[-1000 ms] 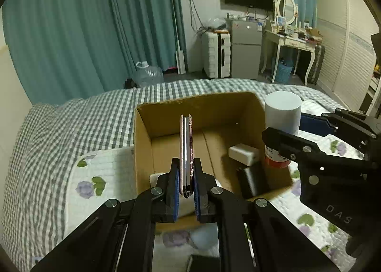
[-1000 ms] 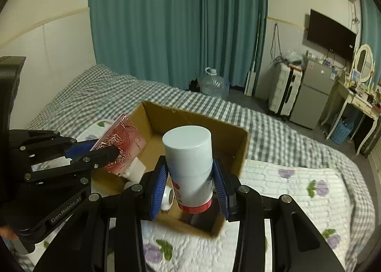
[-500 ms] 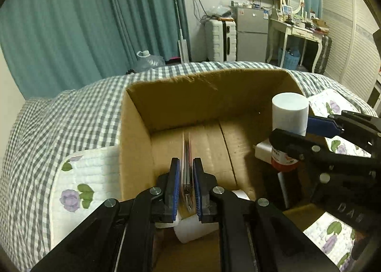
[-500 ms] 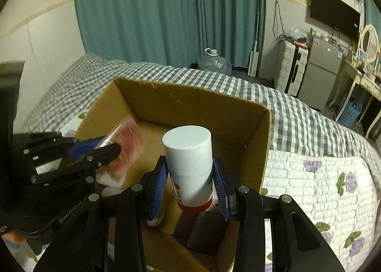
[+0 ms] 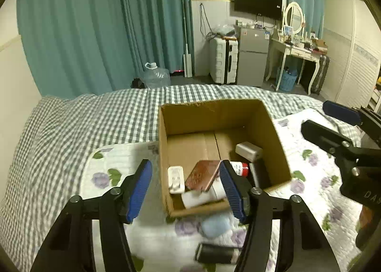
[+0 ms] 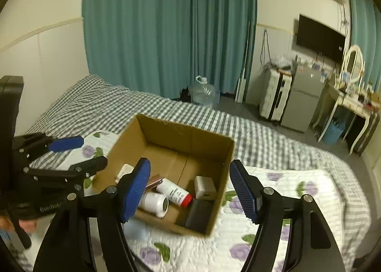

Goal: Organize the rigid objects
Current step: 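Withdraw both grippers from the box toward the remaining items, then grasp the black cylindrical device with the right gripper while the left grasps the light-blue earbud case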

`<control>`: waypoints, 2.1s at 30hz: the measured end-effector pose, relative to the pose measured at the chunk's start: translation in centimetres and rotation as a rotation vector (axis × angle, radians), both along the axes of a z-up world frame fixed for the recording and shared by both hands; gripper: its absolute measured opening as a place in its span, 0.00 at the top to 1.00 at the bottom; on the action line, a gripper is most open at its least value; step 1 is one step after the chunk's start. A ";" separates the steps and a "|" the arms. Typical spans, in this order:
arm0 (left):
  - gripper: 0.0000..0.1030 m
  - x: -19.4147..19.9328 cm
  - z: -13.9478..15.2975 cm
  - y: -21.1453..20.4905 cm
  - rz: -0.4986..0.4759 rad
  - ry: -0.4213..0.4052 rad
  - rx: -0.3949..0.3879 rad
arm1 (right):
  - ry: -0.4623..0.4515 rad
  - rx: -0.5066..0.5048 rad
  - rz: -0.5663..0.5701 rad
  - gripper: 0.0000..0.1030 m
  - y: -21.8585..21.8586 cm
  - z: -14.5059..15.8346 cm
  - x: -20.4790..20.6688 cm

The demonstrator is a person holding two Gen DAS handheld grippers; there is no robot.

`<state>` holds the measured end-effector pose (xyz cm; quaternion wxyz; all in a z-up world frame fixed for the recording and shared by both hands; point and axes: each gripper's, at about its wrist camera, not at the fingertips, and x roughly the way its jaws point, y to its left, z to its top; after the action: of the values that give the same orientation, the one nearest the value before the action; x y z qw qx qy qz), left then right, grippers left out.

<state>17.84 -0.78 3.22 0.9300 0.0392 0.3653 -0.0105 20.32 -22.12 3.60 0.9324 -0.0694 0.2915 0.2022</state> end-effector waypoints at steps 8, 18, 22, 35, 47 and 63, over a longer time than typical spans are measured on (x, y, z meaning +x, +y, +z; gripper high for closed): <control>0.35 -6.9 2.4 2.2 0.032 -0.020 -0.009 | -0.019 -0.058 0.033 0.32 0.0 2.6 -6.4; 0.35 -10.1 -6.6 3.8 0.080 0.090 -0.004 | 0.107 -0.124 0.143 0.32 3.3 -7.4 -10.1; 0.35 -10.3 -10.4 4.0 0.077 0.141 0.002 | 0.201 -0.162 0.195 0.32 4.9 -13.2 -9.8; 0.35 -8.8 -15.3 4.2 0.069 0.226 -0.033 | 0.350 -0.211 0.270 0.34 7.4 -21.9 -6.8; 0.35 -8.4 -13.6 2.0 0.068 0.218 -0.045 | 0.299 -0.115 0.138 0.62 3.3 -18.0 -8.1; 0.35 -0.2 -17.8 -3.9 0.047 0.300 -0.053 | 0.278 -0.015 -0.052 0.80 -3.3 -16.0 -6.1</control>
<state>17.65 -4.68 -14.62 0.8658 0.0041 0.5004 -0.0040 14.26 -25.42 -12.35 0.8875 -0.0402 0.4208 0.1835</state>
